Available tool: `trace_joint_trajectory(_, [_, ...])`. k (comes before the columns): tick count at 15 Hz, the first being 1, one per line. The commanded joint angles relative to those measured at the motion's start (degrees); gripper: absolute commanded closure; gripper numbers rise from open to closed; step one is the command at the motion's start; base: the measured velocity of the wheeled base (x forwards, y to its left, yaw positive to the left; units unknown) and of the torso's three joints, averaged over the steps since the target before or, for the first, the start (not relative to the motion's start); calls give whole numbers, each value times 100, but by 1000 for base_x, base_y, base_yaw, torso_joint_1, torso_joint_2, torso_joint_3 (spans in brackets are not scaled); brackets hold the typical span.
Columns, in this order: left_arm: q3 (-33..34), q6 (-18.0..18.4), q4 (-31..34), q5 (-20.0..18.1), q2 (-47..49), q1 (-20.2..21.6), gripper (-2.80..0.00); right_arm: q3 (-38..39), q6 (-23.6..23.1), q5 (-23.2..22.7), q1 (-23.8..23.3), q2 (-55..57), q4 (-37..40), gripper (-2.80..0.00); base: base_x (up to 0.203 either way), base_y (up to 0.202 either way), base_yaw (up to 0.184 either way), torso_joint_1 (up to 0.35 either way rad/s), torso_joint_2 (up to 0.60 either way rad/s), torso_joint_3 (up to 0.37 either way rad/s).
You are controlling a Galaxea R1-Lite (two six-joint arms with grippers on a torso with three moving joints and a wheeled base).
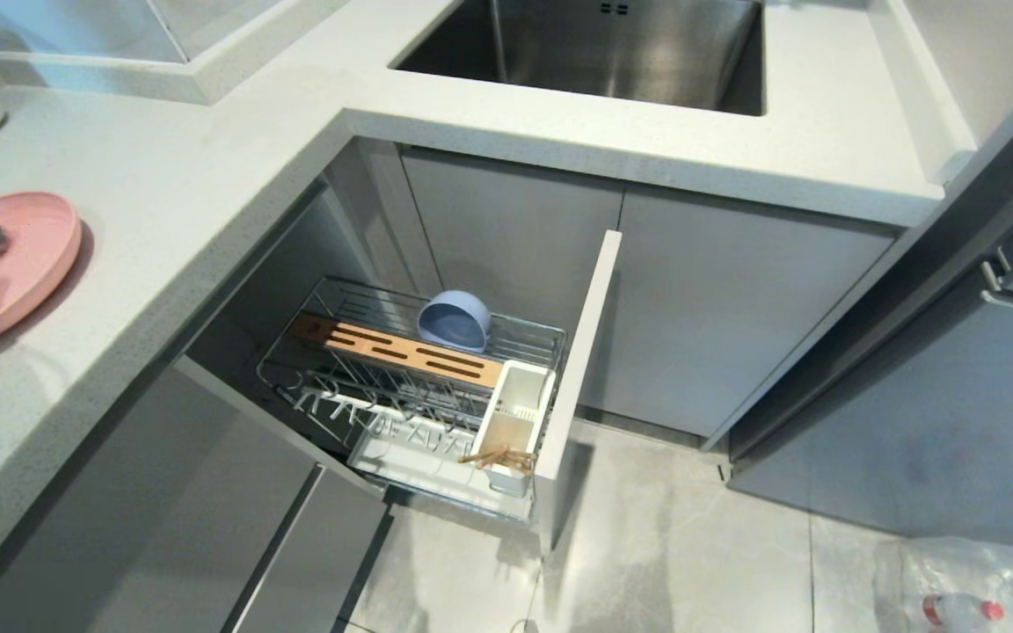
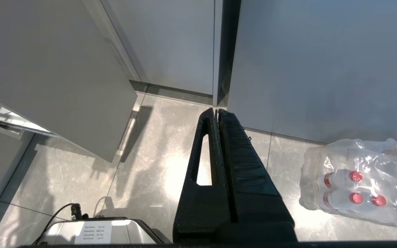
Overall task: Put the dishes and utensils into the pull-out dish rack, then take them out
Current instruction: Pick up the spoon and place it in the cupboard
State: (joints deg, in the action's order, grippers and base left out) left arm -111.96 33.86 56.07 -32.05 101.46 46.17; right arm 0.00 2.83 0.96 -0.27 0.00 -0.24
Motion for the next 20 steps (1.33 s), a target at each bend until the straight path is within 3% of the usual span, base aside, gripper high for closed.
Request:
trace_joint_trajectory(1, [7,15,36,-12,-4,-2,0,0,3,0,0,9,-2,0,0,0,0,0,0,0])
trace_joint_trajectory(8, [7,-22,42,-57,-124,2,0,0,-2,0,0,9,-2,0,0,0,0,0,0,0])
trace_joint_trajectory(11, [4,-303,31,-89,-476,53,0,0,-2,0,0,9,-2,0,0,0,0,0,0,0])
trace_joint_trajectory(13, [2,-721,-4,-178,-813,62,0,0,-2,0,0,9,-2,0,0,0,0,0,0,0])
trace_joint_trajectory(16, [12,-1486,1,-820,-1440,-27,0,0,-2,0,0,9,-2,0,0,0,0,0,0,0])
trace_joint_trajectory(18, [15,-2288,8,-1208,-1781,-450,0,0,-2,0,0,9,-2,0,0,0,0,0,0,0])
trace_joint_trajectory(20, [16,-2656,5,-1315,-1943,-1123,0,0,-2,0,0,9,-2,0,0,0,0,0,0,0])
